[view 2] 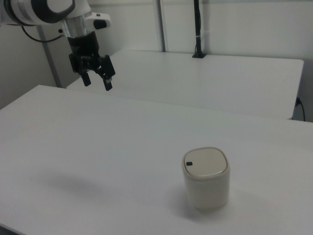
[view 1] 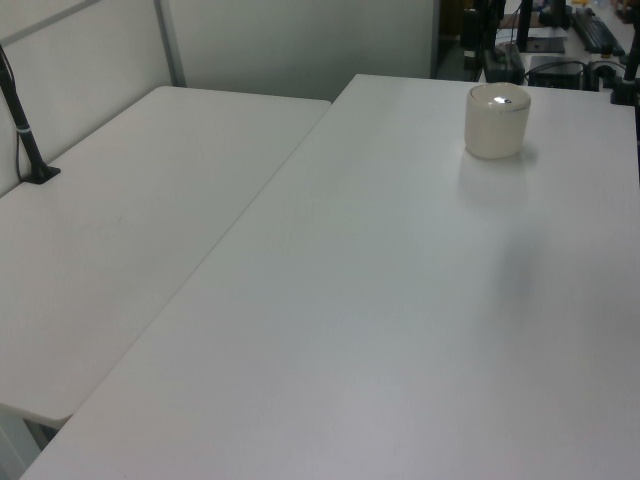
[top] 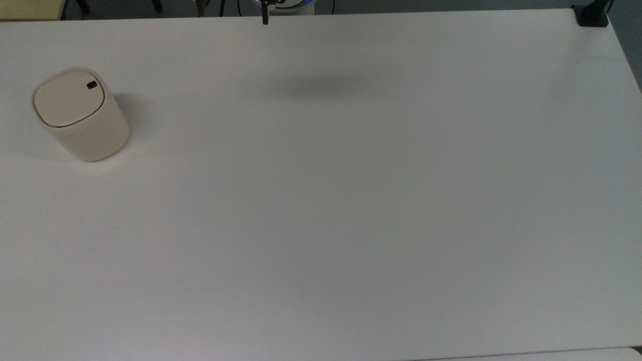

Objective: Open the trash bin

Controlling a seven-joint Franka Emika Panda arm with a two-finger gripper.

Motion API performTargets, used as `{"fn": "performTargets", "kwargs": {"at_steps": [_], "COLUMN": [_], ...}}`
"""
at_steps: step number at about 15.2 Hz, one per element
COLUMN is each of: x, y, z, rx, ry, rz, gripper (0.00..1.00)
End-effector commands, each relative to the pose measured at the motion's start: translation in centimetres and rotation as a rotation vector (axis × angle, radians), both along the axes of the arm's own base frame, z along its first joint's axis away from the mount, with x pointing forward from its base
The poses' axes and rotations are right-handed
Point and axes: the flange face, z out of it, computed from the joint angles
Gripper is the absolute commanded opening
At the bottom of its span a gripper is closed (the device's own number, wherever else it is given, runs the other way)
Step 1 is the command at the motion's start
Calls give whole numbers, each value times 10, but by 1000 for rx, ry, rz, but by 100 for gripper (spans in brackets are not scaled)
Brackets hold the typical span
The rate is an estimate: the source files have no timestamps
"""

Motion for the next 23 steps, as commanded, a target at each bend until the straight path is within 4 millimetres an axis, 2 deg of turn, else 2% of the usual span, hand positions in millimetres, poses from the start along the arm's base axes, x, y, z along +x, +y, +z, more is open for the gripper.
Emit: {"fn": "performTargets", "kwargs": {"at_steps": [1, 11, 12, 14, 16, 17, 20, 23], "x": [-7, -6, -6, -6, -6, -6, -5, -5], "y": [5, 7, 7, 8, 8, 7, 3, -22], "z": [-3, -2, -3, -3, -2, -3, -4, -3], "rx": [30, 30, 29, 30, 30, 30, 30, 28], "ry": [15, 15, 17, 20, 18, 20, 18, 10], "rz": [59, 98, 104, 135, 141, 140, 135, 85], "gripper": [100, 100, 97, 50, 14, 0, 0, 0]}}
